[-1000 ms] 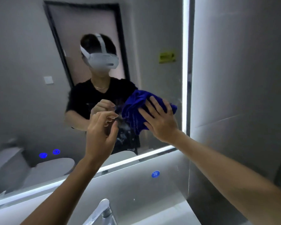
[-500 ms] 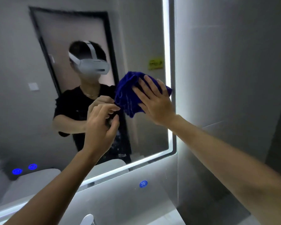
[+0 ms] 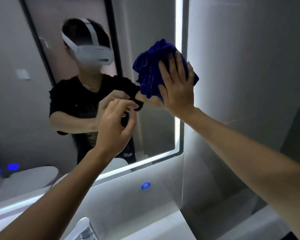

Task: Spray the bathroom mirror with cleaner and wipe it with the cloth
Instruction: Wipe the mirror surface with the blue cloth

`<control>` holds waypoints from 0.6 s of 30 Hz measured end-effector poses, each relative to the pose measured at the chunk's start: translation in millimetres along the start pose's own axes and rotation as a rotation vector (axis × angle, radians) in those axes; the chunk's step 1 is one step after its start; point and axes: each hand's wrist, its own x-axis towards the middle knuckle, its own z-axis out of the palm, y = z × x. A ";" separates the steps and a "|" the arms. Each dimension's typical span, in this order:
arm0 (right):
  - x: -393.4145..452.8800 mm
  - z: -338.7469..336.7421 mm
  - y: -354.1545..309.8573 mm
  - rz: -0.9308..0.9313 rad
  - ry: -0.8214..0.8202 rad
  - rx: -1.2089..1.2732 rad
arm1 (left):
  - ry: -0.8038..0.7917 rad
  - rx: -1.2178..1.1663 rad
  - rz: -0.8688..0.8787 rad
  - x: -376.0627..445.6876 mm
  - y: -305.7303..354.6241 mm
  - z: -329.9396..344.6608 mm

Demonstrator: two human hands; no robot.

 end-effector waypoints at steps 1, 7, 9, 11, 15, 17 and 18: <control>-24.0 1.4 -4.2 -0.011 -0.023 0.002 | -0.006 0.000 -0.013 -6.6 -4.2 2.0; -151.4 -1.1 -29.2 -0.080 -0.202 -0.004 | -0.047 -0.018 -0.112 -52.3 -8.7 12.6; -169.4 -2.7 -42.6 -0.057 -0.236 -0.023 | -0.078 -0.002 -0.153 -70.5 -7.1 15.4; -171.0 -3.7 -50.3 -0.014 -0.234 -0.028 | -0.123 0.017 -0.181 -84.5 -6.2 15.7; -154.7 -7.9 -44.0 -0.055 -0.235 0.004 | -0.164 0.017 -0.159 -91.6 -6.2 -0.3; -121.7 -9.0 -43.5 -0.080 -0.220 0.009 | -0.162 0.032 -0.151 -86.9 -9.3 -11.8; -97.4 -8.9 -45.7 -0.089 -0.203 0.006 | -0.160 0.037 -0.150 -84.4 -10.6 -17.6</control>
